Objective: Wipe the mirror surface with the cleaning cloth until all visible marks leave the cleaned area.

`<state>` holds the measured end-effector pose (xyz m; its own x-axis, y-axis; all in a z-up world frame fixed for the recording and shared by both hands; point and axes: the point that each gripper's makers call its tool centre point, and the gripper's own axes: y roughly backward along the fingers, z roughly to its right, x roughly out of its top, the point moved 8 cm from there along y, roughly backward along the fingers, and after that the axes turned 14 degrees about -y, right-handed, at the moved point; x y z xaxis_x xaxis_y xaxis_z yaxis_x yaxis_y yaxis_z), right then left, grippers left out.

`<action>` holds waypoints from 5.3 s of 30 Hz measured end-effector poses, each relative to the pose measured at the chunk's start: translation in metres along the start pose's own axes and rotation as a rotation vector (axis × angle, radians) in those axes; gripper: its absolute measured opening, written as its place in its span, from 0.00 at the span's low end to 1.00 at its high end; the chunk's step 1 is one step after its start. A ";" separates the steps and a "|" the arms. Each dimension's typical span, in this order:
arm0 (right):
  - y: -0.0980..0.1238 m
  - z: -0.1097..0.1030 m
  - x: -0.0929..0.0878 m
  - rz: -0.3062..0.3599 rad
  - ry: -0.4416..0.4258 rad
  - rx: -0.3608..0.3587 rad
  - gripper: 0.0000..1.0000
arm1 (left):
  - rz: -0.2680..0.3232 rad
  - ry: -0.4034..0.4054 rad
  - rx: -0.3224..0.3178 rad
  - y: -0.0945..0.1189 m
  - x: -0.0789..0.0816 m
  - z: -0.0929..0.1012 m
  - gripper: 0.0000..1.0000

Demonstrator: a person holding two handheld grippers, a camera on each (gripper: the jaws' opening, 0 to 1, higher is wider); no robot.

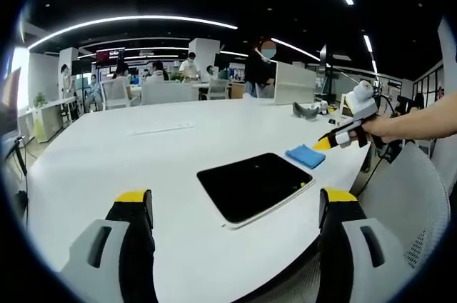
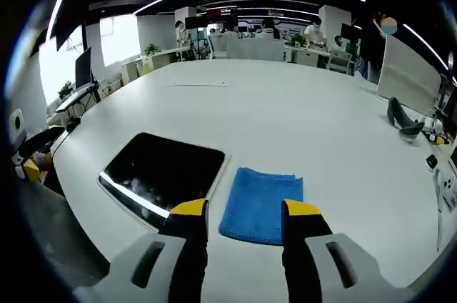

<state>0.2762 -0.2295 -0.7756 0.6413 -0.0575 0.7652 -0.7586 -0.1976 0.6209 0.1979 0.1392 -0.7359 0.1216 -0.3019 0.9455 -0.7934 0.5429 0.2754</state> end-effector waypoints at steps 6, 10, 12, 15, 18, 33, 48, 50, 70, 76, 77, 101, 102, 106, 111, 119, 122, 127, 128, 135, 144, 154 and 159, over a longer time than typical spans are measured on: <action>-0.019 0.011 -0.008 -0.032 -0.027 -0.029 0.35 | -0.015 0.000 -0.014 -0.001 -0.001 0.001 0.96; -0.028 0.016 -0.009 -0.045 -0.029 -0.042 0.34 | -0.018 -0.004 -0.013 -0.001 -0.002 0.001 0.95; -0.029 0.017 -0.009 -0.047 -0.033 -0.045 0.33 | -0.020 -0.003 -0.014 -0.001 -0.002 0.001 0.95; -0.034 0.020 -0.010 -0.055 -0.037 -0.056 0.33 | -0.027 -0.003 -0.011 -0.001 -0.003 0.001 0.95; -0.038 0.021 -0.011 -0.065 -0.025 -0.075 0.33 | -0.045 -0.005 -0.016 -0.002 -0.004 0.001 0.95; -0.038 0.003 -0.021 -0.037 -0.027 -0.059 0.11 | -0.052 0.000 -0.029 -0.003 -0.005 0.002 0.93; -0.038 -0.002 -0.018 -0.041 -0.025 -0.070 0.00 | -0.044 0.002 -0.024 -0.003 -0.004 0.002 0.93; -0.038 -0.002 -0.017 -0.036 -0.036 -0.074 0.00 | -0.037 0.004 -0.020 -0.003 -0.004 0.002 0.93; -0.057 -0.029 0.029 0.044 -0.104 0.011 0.00 | -0.023 0.003 -0.051 -0.004 -0.004 0.005 0.93; -0.073 -0.038 0.023 0.002 -0.136 0.037 0.00 | -0.024 0.004 -0.053 -0.004 -0.004 0.005 0.93; -0.074 -0.038 0.022 0.001 -0.150 0.039 0.00 | -0.025 0.003 -0.054 -0.004 -0.004 0.005 0.93; -0.088 -0.051 0.014 -0.080 -0.050 -0.025 0.00 | -0.032 0.005 -0.071 -0.004 -0.005 0.005 0.91; -0.088 -0.052 0.014 -0.082 -0.048 -0.025 0.00 | -0.033 0.005 -0.073 -0.004 -0.005 0.005 0.91; -0.079 -0.063 0.012 -0.086 -0.052 -0.036 0.00 | -0.032 0.007 -0.077 -0.004 -0.005 0.005 0.91; -0.072 -0.068 0.011 -0.083 -0.063 -0.044 0.00 | -0.031 0.009 -0.077 -0.004 -0.004 0.005 0.91; -0.057 -0.092 0.007 -0.085 -0.061 -0.029 0.00 | -0.027 0.010 -0.078 -0.004 -0.003 0.006 0.91; -0.056 -0.099 0.007 -0.085 -0.060 -0.022 0.00 | -0.027 0.009 -0.079 -0.004 -0.004 0.006 0.91; -0.058 -0.108 0.007 -0.086 -0.073 -0.009 0.00 | -0.019 0.008 -0.077 -0.003 -0.003 0.007 0.91; -0.058 -0.109 0.007 -0.084 -0.072 -0.009 0.00 | -0.021 0.008 -0.077 -0.004 -0.003 0.007 0.91; -0.062 -0.116 0.007 -0.080 -0.075 -0.009 0.00 | -0.017 0.001 -0.069 -0.004 -0.003 0.006 0.92; -0.072 -0.131 0.008 -0.084 -0.079 0.016 0.00 | -0.010 0.006 -0.072 -0.004 -0.003 0.006 0.92; -0.081 -0.147 0.009 -0.097 -0.081 0.039 0.00 | -0.010 0.007 -0.073 -0.003 -0.004 0.006 0.91; -0.085 -0.154 0.009 -0.100 -0.069 0.042 0.00 | -0.008 0.010 -0.071 -0.003 -0.004 0.006 0.91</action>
<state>0.3288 -0.0631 -0.7949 0.7208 -0.1029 0.6854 -0.6861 -0.2463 0.6846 0.1966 0.1338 -0.7414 0.1335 -0.2988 0.9449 -0.7478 0.5953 0.2939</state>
